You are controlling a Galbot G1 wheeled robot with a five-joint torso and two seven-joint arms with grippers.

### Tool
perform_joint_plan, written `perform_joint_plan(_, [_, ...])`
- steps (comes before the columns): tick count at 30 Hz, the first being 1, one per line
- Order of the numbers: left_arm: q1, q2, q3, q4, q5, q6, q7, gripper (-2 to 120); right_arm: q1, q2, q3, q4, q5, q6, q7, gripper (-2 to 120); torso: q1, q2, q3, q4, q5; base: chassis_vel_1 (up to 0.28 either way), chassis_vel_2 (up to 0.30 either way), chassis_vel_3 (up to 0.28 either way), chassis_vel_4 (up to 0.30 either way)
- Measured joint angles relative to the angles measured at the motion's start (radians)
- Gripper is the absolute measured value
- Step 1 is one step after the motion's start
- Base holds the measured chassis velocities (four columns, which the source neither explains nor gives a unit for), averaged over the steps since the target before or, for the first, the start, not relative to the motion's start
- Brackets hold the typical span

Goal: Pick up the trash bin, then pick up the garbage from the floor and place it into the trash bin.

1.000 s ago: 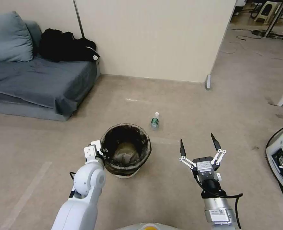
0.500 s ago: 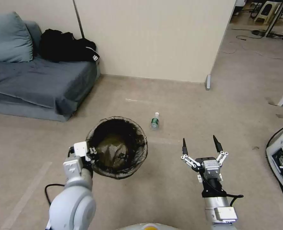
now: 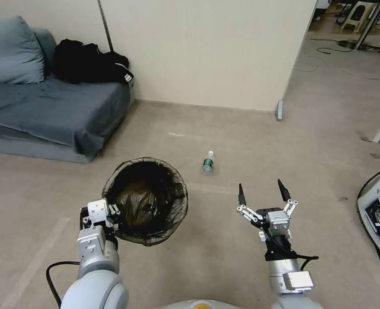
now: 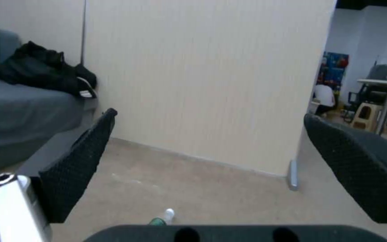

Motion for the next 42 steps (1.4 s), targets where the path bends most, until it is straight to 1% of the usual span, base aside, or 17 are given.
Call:
perform_joint_plan(6, [0.005, -0.004, 0.000, 0.006, 0.003, -0.008, -0.002, 0, 0.002, 0.000, 0.001, -0.005, 0.002, 0.002, -0.013, 100, 0.000, 0.000, 0.000, 0.0000, 0.0000, 0.000, 0.000, 0.000, 0.000])
perform_joint_plan(11, [0.005, -0.007, -0.004, 0.025, 0.017, -0.029, -0.004, 0, 0.003, 0.000, 0.001, -0.010, 0.001, 0.002, -0.017, 100, 0.000, 0.000, 0.000, 0.0000, 0.0000, -0.071, 0.064, 0.072, -0.063])
perform_joint_plan(26, [0.001, -0.017, -0.003, 0.038, 0.024, -0.042, -0.008, 0, 0.009, 0.000, 0.003, -0.019, -0.004, 0.002, -0.025, 100, 0.000, 0.000, 0.000, 0.0000, 0.0000, -0.168, 0.161, 0.156, -0.161])
perform_joint_plan(28, [0.001, -0.018, -0.003, 0.038, 0.025, -0.042, -0.008, 0, 0.015, 0.000, 0.005, -0.023, 0.006, 0.025, -0.059, 100, 0.000, 0.000, 0.000, 0.0001, 0.0001, -0.094, 0.115, 0.094, -0.088])
perform_joint_plan(36, [0.000, -0.020, -0.003, 0.038, 0.026, -0.042, -0.009, 0, 0.017, 0.000, 0.006, -0.026, 0.011, 0.037, -0.069, 100, 0.000, 0.000, 0.000, 0.0000, 0.0000, -0.022, 0.023, 0.028, -0.021])
perform_joint_plan(38, [-0.001, -0.022, -0.002, 0.039, 0.026, -0.042, -0.009, 0, 0.032, 0.000, 0.007, -0.036, 0.012, 0.071, -0.079, 100, 0.000, 0.000, 0.000, 0.0000, 0.0000, 0.000, 0.000, 0.000, 0.000])
perform_joint_plan(42, [-0.005, -0.023, -0.002, 0.039, 0.023, -0.041, -0.009, 0, 0.066, 0.000, 0.005, -0.048, 0.015, 0.073, -0.062, 100, 0.000, 0.000, 0.000, 0.0000, 0.0000, 0.000, 0.000, 0.000, 0.000])
